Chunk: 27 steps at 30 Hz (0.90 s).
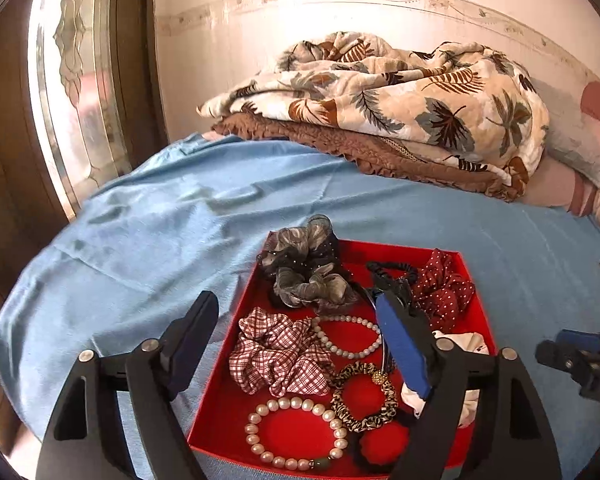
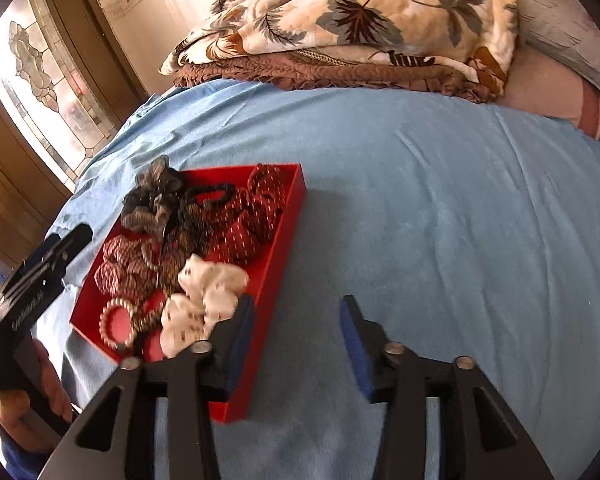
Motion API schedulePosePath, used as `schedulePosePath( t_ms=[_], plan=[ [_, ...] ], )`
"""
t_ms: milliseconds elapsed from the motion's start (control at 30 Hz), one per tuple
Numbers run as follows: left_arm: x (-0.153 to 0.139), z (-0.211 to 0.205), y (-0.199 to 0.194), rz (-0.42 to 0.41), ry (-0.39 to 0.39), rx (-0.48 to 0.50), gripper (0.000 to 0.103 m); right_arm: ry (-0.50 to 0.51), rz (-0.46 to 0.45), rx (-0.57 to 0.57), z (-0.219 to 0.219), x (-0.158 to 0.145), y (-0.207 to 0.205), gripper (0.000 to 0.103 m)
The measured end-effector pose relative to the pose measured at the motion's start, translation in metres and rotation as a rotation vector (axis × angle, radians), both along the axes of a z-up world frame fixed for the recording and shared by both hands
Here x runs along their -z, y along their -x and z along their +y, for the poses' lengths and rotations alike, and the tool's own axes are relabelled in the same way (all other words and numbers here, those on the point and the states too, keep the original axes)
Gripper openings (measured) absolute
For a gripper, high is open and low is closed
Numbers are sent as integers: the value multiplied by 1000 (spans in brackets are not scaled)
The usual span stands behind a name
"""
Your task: Organize jewelry
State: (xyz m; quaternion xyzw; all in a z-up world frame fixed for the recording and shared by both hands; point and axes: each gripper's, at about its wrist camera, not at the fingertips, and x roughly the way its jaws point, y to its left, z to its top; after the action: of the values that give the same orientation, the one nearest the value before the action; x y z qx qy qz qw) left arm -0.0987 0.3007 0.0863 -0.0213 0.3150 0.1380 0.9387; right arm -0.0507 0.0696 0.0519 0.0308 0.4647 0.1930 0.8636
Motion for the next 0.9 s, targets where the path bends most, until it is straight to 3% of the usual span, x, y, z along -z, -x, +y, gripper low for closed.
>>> schedulePosePath(
  t_ms=[400, 500, 900],
  plan=[
    [3, -16, 4, 15, -45, 27, 84, 91, -89, -18, -4, -6, 31, 60],
    [4, -16, 4, 19, -38, 28, 84, 96, -101, -19, -3, -7, 35, 64],
    [5, -11, 4, 29, 23, 35, 84, 142, -126, -38, 11, -3, 46, 68]
  ],
)
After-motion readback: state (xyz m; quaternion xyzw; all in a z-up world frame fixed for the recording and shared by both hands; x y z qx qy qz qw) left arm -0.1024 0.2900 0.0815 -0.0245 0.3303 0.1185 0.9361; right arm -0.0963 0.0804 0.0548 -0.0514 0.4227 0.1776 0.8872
